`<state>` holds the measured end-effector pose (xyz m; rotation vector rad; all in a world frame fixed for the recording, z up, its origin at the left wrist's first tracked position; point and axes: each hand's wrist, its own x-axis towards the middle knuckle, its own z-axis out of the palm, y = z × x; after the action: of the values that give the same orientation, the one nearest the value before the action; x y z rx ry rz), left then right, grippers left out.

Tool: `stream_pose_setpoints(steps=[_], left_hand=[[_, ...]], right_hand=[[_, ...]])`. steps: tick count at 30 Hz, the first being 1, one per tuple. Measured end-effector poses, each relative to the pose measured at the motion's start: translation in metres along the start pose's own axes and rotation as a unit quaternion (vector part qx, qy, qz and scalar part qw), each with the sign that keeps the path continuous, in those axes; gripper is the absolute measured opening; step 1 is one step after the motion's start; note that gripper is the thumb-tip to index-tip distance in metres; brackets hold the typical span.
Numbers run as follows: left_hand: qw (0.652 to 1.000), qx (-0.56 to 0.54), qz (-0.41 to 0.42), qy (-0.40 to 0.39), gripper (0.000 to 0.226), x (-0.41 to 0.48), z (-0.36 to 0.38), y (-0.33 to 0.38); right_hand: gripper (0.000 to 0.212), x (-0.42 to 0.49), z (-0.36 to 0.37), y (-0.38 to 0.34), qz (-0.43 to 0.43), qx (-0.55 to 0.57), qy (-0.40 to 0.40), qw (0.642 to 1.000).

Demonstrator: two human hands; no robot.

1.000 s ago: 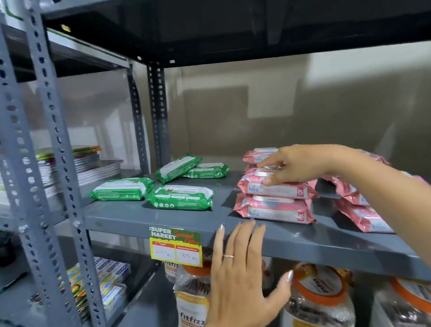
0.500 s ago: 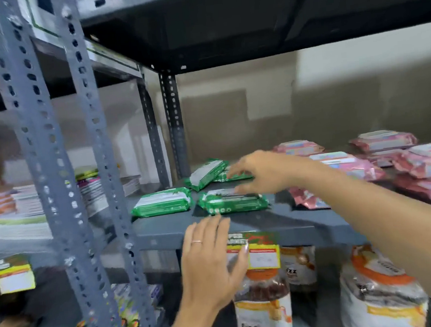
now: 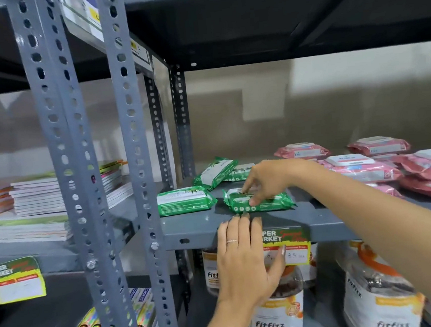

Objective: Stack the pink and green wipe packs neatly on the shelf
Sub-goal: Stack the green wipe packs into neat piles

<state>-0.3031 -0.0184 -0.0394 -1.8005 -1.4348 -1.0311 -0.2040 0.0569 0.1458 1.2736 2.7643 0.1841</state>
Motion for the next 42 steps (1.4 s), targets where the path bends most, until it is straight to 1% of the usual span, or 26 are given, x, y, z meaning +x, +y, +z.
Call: stream_pose_setpoints(steps=[2, 3, 4, 6, 8, 10, 11, 12, 15, 18, 20, 23, 26, 29, 32, 34, 36, 38, 40, 41, 42], left_hand=[[1.0, -0.002, -0.011, 0.005, 0.058, -0.001, 0.0, -0.002], [1.0, -0.005, -0.016, 0.004, 0.058, -0.002, 0.0, -0.003], [1.0, -0.002, -0.026, 0.007, 0.058, 0.0, 0.0, 0.0], [1.0, -0.008, -0.027, -0.001, 0.056, -0.001, -0.002, 0.002], [1.0, -0.004, -0.02, -0.011, 0.055, -0.005, -0.003, 0.003], [1.0, 0.005, -0.01, -0.02, 0.054, -0.007, -0.005, 0.005], [1.0, 0.003, -0.004, -0.024, 0.053, -0.008, -0.006, 0.005], [1.0, 0.002, 0.004, -0.025, 0.052, -0.009, -0.006, 0.005], [1.0, 0.001, 0.019, -0.016, 0.051, -0.01, -0.008, 0.002], [0.999, -0.032, 0.018, 0.007, 0.05, -0.009, -0.009, -0.001], [0.999, -0.044, 0.007, 0.016, 0.05, -0.008, -0.007, -0.001], [0.999, -0.042, -0.015, 0.009, 0.052, -0.011, -0.001, 0.003], [0.998, -0.057, -0.033, 0.022, 0.056, -0.01, 0.003, 0.007], [0.997, -0.064, -0.035, 0.031, 0.057, -0.009, 0.003, 0.008], [0.997, -0.064, -0.035, 0.035, 0.058, -0.009, 0.003, 0.008], [0.997, -0.065, -0.035, 0.039, 0.058, -0.008, 0.004, 0.009], [0.996, -0.064, -0.036, 0.041, 0.057, -0.008, 0.004, 0.009], [0.997, -0.063, -0.037, 0.037, 0.057, -0.009, 0.004, 0.009], [0.997, -0.065, -0.034, 0.029, 0.056, -0.008, 0.002, 0.009], [0.997, -0.064, -0.033, 0.026, 0.056, -0.009, 0.001, 0.008], [0.997, -0.065, -0.03, 0.025, 0.056, -0.009, 0.0, 0.008]], right_hand=[[0.061, 0.013, -0.013, -0.013, -0.002, -0.032, -0.029, 0.999], [0.065, 0.02, -0.019, -0.023, -0.014, -0.032, -0.021, 0.999], [0.069, 0.03, -0.026, -0.031, -0.039, -0.012, -0.004, 0.999], [0.074, 0.047, -0.026, -0.051, -0.086, 0.082, 0.01, 0.993], [0.081, 0.062, -0.018, -0.072, -0.117, 0.151, -0.028, 0.981], [0.088, 0.077, -0.005, -0.087, -0.114, 0.172, -0.083, 0.975], [0.087, 0.084, 0.001, -0.093, -0.112, 0.168, -0.092, 0.975], [0.083, 0.089, 0.005, -0.096, -0.117, 0.162, -0.081, 0.977], [0.067, 0.09, -0.002, -0.092, -0.132, 0.173, -0.017, 0.976], [0.062, 0.074, -0.027, -0.07, -0.127, 0.201, -0.005, 0.971], [0.061, 0.056, -0.042, -0.046, -0.114, 0.199, 0.003, 0.973], [0.058, 0.03, -0.046, -0.005, -0.08, 0.172, -0.011, 0.982], [0.063, 0.014, -0.03, 0.022, -0.047, 0.15, -0.052, 0.986], [0.07, 0.007, -0.009, 0.032, -0.029, 0.162, -0.072, 0.984], [0.077, 0.004, -0.007, 0.036, -0.036, 0.187, -0.076, 0.979], [0.072, 0.001, -0.011, 0.039, -0.05, 0.22, -0.071, 0.972], [0.057, -0.001, -0.015, 0.04, -0.054, 0.24, -0.058, 0.967], [0.044, -0.001, -0.014, 0.038, -0.048, 0.218, -0.038, 0.974], [0.034, 0.0, -0.013, 0.035, -0.029, 0.167, 0.002, 0.986], [0.035, 0.002, -0.014, 0.032, -0.018, 0.129, 0.018, 0.991], [0.044, 0.002, -0.015, 0.031, -0.001, 0.095, 0.028, 0.995]])
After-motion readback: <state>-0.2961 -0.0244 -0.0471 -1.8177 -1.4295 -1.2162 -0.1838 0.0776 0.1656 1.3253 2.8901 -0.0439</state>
